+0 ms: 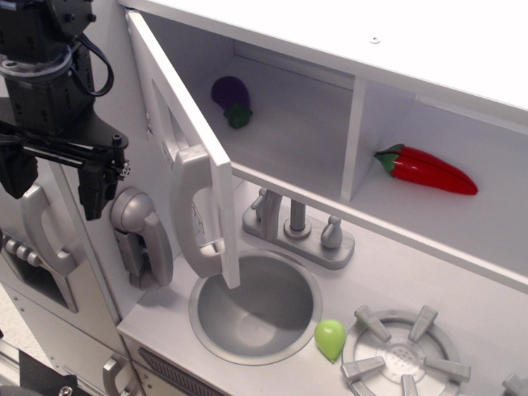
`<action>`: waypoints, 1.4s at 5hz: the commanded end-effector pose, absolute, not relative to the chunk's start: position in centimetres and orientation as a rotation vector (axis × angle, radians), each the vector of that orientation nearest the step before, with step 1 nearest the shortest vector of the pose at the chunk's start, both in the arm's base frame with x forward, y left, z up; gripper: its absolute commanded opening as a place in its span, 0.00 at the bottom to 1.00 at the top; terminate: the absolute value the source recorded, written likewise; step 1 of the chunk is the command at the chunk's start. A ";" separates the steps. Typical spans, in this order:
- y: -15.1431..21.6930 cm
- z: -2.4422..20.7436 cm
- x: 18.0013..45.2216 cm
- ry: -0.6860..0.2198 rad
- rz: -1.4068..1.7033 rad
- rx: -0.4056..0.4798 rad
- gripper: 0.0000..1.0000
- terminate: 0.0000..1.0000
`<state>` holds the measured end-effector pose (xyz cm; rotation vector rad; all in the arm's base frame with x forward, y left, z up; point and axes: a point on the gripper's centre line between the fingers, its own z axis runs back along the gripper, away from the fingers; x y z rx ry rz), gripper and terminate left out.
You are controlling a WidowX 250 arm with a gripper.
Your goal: Close microwave
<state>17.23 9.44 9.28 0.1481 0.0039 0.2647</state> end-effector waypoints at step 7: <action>6.2 7.8 25.3 -0.107 0.296 0.073 1.00 0.00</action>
